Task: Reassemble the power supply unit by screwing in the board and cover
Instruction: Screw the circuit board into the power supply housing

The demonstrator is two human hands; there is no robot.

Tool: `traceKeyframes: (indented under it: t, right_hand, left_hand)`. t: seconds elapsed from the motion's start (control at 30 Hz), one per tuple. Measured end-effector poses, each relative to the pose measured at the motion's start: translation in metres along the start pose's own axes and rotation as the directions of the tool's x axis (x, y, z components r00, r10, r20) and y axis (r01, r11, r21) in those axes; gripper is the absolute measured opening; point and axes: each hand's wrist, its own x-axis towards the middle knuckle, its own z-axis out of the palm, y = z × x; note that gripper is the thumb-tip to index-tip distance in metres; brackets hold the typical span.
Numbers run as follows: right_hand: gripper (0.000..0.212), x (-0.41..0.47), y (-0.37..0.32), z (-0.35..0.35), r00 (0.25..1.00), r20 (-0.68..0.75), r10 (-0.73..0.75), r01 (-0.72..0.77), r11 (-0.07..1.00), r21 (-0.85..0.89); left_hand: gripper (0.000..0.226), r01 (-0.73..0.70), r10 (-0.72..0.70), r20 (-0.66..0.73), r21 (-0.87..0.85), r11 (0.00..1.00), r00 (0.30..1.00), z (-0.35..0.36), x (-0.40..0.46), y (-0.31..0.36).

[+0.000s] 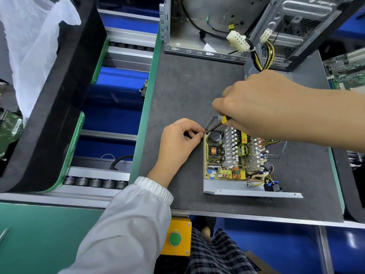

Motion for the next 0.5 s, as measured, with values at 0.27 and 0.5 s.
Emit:
traceKeyframes:
  t: [0.27,0.5]
  right_hand:
    - [0.009,0.0017,-0.0032,0.0007,1.000,0.016,0.012,-0.012,0.999,-0.041]
    - [0.010,0.0025,-0.0061,-0.0023,0.999,0.044,0.009,-0.008,1.000,-0.022]
  left_hand:
    - [0.009,-0.013,0.013,-0.005,0.003,1.000,1.000,0.0000,-0.0008,0.0007]
    - [0.009,-0.018,0.018,-0.011,0.008,1.000,1.000,0.0005,-0.0003,0.0008]
